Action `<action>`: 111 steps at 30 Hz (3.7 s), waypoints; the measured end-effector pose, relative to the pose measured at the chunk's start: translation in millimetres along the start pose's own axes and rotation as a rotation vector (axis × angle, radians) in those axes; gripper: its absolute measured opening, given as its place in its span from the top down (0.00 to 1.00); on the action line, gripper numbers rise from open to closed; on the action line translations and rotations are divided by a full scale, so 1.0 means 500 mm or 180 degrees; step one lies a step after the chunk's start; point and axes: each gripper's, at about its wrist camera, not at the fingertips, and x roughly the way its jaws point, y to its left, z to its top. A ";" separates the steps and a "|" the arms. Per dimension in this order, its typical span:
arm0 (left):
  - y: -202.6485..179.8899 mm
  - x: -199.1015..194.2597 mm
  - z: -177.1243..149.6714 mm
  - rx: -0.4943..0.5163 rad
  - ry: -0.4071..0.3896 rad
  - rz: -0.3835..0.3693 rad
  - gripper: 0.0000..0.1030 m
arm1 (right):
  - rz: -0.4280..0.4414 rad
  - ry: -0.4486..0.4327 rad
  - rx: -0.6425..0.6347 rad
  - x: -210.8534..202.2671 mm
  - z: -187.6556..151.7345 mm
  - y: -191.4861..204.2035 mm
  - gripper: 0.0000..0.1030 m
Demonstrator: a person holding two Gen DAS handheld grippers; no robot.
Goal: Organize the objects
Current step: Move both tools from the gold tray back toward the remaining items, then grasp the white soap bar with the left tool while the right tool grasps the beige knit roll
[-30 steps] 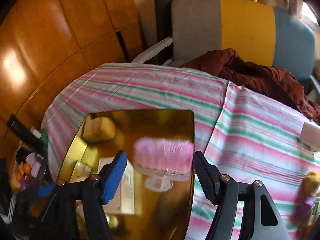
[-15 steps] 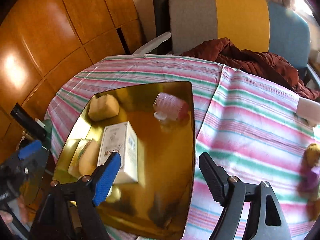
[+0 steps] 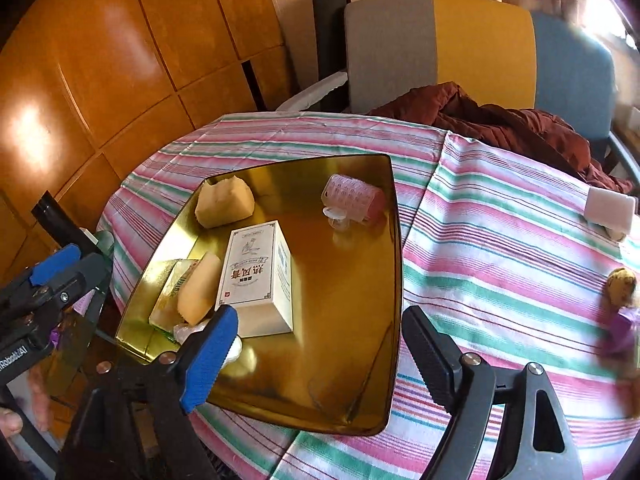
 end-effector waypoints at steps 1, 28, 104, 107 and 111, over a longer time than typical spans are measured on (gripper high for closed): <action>-0.002 0.000 0.000 0.0011 0.0012 -0.0019 0.20 | -0.0003 -0.0015 0.0007 -0.004 -0.001 -0.001 0.18; -0.107 0.008 0.032 0.0328 0.0156 -0.0575 0.27 | -0.0468 -0.0015 0.0649 -0.066 -0.071 -0.210 0.14; -0.725 0.611 0.162 -0.0057 0.2518 -0.2044 0.70 | -0.1107 -0.0321 0.1385 -0.242 -0.015 -0.688 0.13; -0.684 0.593 0.153 0.0156 0.2473 -0.2083 0.70 | -0.1138 -0.0239 0.1172 -0.195 0.047 -0.705 0.14; -0.665 0.579 0.156 0.0520 0.2430 -0.2070 0.64 | -0.1229 -0.0011 0.0930 -0.114 0.124 -0.750 0.14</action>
